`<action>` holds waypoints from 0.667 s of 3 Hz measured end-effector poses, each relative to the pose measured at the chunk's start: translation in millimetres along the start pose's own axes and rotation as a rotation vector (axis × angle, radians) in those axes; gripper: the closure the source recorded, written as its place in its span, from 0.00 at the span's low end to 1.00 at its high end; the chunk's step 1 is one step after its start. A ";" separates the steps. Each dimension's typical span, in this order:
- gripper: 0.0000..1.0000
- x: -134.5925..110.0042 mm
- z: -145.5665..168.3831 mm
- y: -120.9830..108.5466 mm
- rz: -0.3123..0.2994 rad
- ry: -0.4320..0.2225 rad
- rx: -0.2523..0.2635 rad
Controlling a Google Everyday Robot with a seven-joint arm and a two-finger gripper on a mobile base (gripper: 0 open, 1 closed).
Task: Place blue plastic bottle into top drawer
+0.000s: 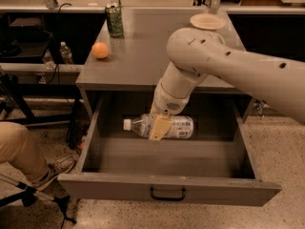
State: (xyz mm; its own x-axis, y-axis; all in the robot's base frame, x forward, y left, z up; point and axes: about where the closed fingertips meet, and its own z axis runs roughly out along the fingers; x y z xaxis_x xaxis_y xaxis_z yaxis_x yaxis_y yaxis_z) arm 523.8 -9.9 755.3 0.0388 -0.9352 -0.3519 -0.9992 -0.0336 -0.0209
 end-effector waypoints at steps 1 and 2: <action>1.00 18.8 29.9 -19.3 0.089 -0.001 0.001; 1.00 37.9 56.2 -33.8 0.189 -0.003 0.029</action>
Offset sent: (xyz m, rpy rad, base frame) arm 0.0582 -0.0261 -0.1029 0.0165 0.0400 -0.3336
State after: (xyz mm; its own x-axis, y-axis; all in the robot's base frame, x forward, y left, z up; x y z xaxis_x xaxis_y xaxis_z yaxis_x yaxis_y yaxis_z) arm 559.4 -24.5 690.1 -0.1495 -0.9230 -0.3545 -0.9881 0.1527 0.0190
